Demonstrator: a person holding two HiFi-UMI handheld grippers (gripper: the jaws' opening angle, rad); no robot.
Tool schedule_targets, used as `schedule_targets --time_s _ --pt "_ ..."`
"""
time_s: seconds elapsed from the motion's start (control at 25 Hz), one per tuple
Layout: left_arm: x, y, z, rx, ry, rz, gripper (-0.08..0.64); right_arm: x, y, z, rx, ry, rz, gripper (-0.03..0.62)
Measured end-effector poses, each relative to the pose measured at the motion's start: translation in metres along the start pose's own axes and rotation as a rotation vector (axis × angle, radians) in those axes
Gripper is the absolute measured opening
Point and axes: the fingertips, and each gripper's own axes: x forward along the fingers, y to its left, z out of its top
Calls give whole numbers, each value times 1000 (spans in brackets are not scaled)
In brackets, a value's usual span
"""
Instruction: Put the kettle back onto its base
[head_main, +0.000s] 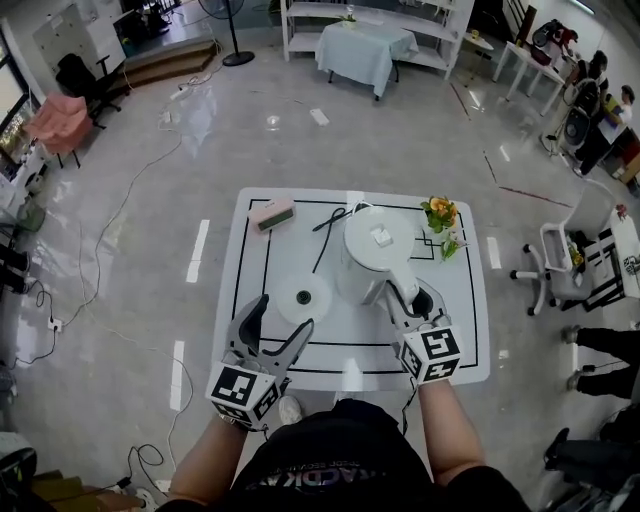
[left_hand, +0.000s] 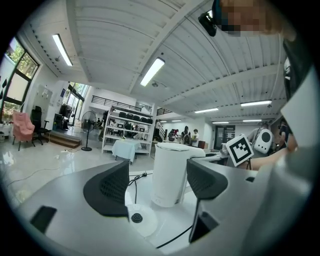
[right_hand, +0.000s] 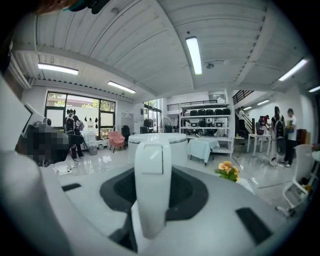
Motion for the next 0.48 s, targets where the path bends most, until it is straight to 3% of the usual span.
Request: schedule_targets --time_s 0.48 --pt "-58 35 5 -10 -22 88 357 31 84 27 -22 -33 136 121"
